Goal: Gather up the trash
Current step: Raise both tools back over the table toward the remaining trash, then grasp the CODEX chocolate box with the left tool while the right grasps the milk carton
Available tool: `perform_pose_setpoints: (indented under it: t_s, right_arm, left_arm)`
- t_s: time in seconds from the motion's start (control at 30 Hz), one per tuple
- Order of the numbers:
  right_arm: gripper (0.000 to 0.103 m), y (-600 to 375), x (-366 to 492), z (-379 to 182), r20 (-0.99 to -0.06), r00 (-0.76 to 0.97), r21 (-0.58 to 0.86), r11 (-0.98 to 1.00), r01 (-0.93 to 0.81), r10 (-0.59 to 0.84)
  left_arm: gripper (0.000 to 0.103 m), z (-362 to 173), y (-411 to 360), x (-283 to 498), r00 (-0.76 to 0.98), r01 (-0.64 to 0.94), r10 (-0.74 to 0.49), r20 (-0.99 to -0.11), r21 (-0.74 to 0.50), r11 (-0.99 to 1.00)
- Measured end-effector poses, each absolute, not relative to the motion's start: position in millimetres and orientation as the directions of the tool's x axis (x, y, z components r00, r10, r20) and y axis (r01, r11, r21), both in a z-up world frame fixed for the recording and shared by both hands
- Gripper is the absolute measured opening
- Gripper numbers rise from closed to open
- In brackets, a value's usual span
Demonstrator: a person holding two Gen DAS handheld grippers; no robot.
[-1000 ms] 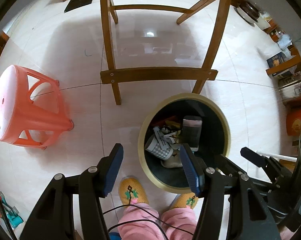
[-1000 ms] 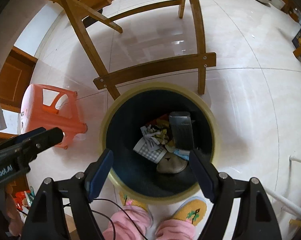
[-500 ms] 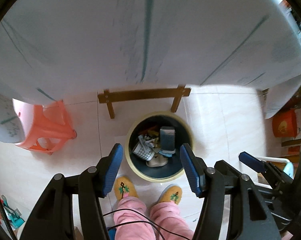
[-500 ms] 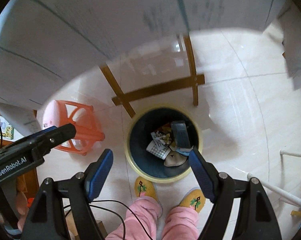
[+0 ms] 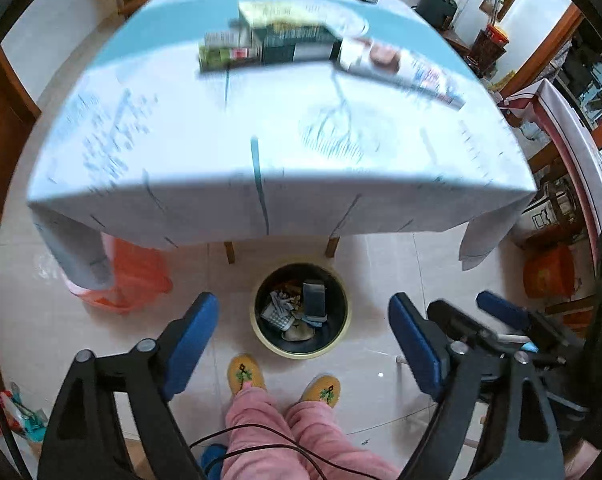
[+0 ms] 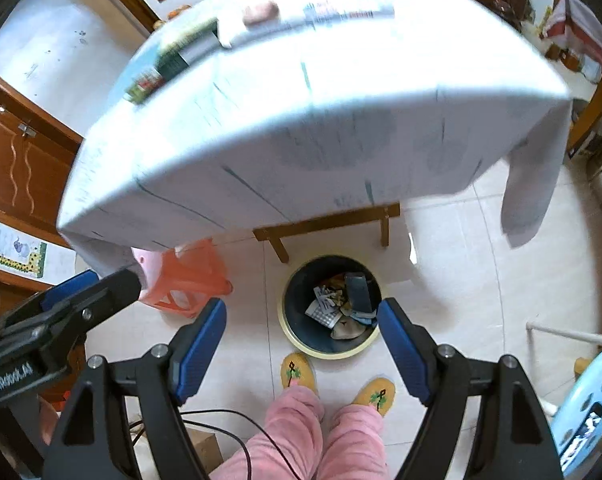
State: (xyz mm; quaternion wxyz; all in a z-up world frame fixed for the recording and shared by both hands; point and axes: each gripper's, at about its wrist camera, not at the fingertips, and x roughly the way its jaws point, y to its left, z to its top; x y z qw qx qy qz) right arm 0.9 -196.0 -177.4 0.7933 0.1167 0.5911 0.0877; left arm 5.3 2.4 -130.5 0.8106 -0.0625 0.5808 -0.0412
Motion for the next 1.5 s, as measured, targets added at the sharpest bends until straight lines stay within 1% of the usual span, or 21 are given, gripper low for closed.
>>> perform_pose_setpoints:
  t_s: [0.17,0.37,0.53,0.77,0.93,1.07,1.23,1.33,1.5]
  right_arm:
    - [0.079,-198,6,-117,-0.893,0.35,0.287,0.957,-0.043,0.283]
    - [0.079,-208,21,-62,-0.87,0.399,0.281,0.956,-0.081,0.29]
    - [0.079,-217,30,-25,-0.841,0.454,0.27,0.956,-0.115,0.292]
    - [0.079,-236,48,13,-0.812,0.521,0.221,0.965,-0.144,0.264]
    - [0.079,-249,68,33,-0.793,0.553,0.209,0.967,-0.146,0.255]
    - [0.078,-252,83,43,-0.783,0.572,0.206,0.969,-0.135,0.246]
    - [0.072,-248,103,46,-0.788,0.576,0.196,0.975,-0.101,0.218]
    - [0.071,-244,115,47,-0.79,0.576,0.202,0.976,-0.079,0.21]
    - [0.07,-239,134,50,-0.797,0.579,0.199,0.98,-0.017,0.171]
  left_arm:
    - [0.097,-67,0,-1,0.411,0.013,-0.104,-0.906,-0.109,0.994]
    - [0.097,-10,1,1,0.51,0.007,-0.042,-0.859,-0.045,0.999]
    - [0.097,23,2,8,0.562,-0.017,-0.01,-0.827,-0.023,1.0]
    - [0.097,58,4,25,0.601,-0.042,-0.015,-0.799,-0.051,0.998]
    - [0.097,71,8,43,0.596,-0.037,-0.043,-0.802,-0.08,0.996]
    - [0.097,72,8,64,0.592,-0.002,-0.057,-0.804,-0.072,0.997]
    - [0.097,70,9,99,0.581,0.073,-0.097,-0.808,-0.067,0.995]
    - [0.097,67,16,125,0.562,0.093,-0.11,-0.82,-0.069,0.993]
    - [0.097,56,41,173,0.505,0.103,-0.166,-0.847,-0.132,0.986]
